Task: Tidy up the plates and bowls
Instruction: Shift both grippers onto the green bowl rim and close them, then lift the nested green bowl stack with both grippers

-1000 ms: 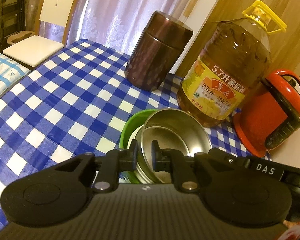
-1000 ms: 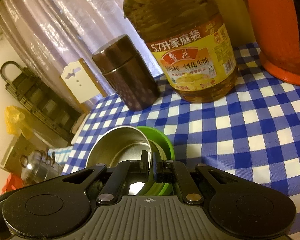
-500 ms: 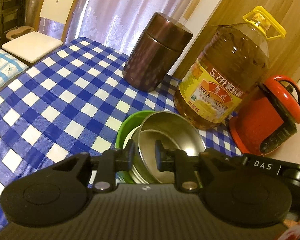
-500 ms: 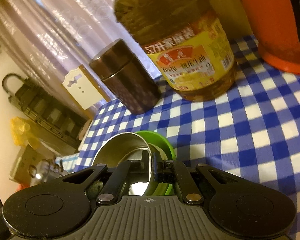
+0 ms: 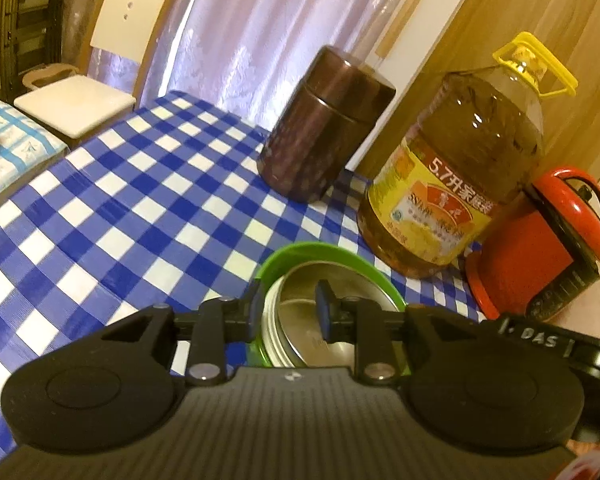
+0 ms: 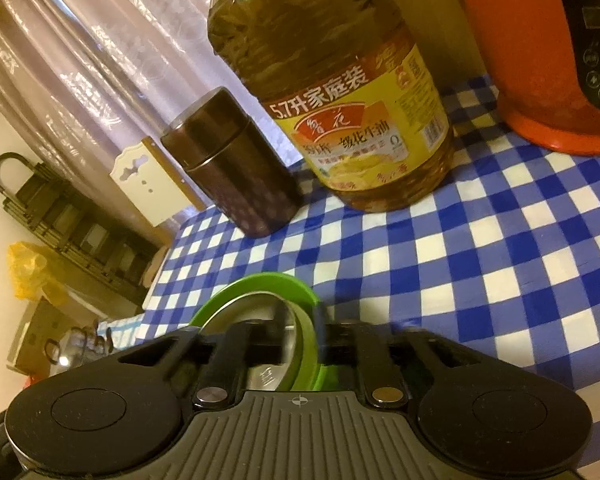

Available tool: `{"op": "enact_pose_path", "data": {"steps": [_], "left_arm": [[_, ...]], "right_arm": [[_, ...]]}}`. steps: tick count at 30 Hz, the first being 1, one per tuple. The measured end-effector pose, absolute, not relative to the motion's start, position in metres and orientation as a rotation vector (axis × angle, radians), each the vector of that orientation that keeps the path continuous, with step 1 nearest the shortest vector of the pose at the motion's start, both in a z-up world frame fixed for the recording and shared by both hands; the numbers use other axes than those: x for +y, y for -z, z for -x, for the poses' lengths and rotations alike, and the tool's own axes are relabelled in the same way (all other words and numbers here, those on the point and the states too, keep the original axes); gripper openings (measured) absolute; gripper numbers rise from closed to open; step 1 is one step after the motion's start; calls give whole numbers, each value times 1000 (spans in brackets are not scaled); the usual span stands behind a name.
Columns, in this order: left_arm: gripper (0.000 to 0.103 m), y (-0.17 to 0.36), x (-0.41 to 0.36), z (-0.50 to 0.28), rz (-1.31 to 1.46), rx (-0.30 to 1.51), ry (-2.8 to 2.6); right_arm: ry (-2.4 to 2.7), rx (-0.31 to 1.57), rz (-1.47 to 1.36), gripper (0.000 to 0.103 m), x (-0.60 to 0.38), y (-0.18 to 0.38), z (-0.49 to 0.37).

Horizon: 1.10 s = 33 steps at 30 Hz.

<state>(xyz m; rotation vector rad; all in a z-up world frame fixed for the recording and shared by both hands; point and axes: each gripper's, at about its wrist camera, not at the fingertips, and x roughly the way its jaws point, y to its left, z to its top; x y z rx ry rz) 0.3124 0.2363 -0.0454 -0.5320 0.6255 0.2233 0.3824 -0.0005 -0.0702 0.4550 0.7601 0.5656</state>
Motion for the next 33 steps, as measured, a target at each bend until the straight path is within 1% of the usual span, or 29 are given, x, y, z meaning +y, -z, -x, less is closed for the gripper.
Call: {"op": "enact_pose_path", "data": {"steps": [1, 2, 3, 5, 6, 12, 18, 21, 33], "left_arm": [[26, 45, 236, -313, 526, 623, -227], [27, 45, 236, -313, 515, 622, -234], [28, 45, 235, -313, 501, 622, -241], [36, 47, 234, -313, 477, 628, -253], [37, 48, 234, -313, 468, 630, -260], [37, 59, 238, -314, 481, 631, -266], [37, 72, 239, -316, 504, 647, -251], [37, 74, 239, -316, 505, 650, -246], [37, 87, 245, -317, 609, 642, -221]], "right_arm": [[-570, 754, -459, 49, -1, 70, -382], [-575, 744, -461, 51, -2, 70, -381], [-578, 739, -449, 51, -1, 69, -380], [-584, 745, -400, 51, 4, 71, -380], [-586, 751, -386, 51, 6, 73, -380], [-565, 802, -347, 51, 10, 94, -382], [-575, 798, -327, 51, 11, 94, -382], [-573, 826, -327, 51, 13, 98, -383], [-609, 829, -434, 51, 5, 99, -387]]}}
